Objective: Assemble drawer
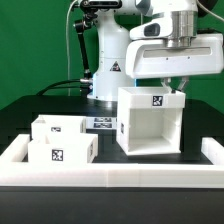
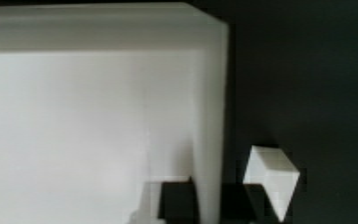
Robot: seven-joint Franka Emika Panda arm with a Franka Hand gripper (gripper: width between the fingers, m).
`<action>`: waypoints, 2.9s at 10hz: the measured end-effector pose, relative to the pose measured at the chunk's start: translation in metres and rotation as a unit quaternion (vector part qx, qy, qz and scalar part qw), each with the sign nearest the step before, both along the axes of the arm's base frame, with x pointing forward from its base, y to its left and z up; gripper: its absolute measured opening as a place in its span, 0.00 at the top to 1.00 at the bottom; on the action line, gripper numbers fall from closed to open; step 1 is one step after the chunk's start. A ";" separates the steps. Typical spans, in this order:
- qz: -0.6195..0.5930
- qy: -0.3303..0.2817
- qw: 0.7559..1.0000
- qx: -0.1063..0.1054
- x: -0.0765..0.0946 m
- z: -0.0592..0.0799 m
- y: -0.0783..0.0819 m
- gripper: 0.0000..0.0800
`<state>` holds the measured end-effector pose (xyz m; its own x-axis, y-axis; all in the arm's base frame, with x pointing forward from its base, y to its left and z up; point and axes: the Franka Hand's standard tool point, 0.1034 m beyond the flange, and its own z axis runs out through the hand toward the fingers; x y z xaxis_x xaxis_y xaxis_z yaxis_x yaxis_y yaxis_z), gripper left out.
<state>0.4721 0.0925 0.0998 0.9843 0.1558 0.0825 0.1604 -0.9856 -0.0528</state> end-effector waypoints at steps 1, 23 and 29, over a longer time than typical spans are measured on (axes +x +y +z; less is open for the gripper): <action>-0.005 -0.006 1.000 0.002 0.015 0.000 -0.002 0.95; -0.356 -0.042 0.930 0.077 0.111 0.006 0.012 0.94; -0.474 -0.039 0.873 0.110 0.119 0.014 0.005 0.94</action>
Offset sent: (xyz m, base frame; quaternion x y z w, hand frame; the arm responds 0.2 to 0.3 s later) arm 0.0440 0.0002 -0.0245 -0.0208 -0.0075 0.0867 0.9960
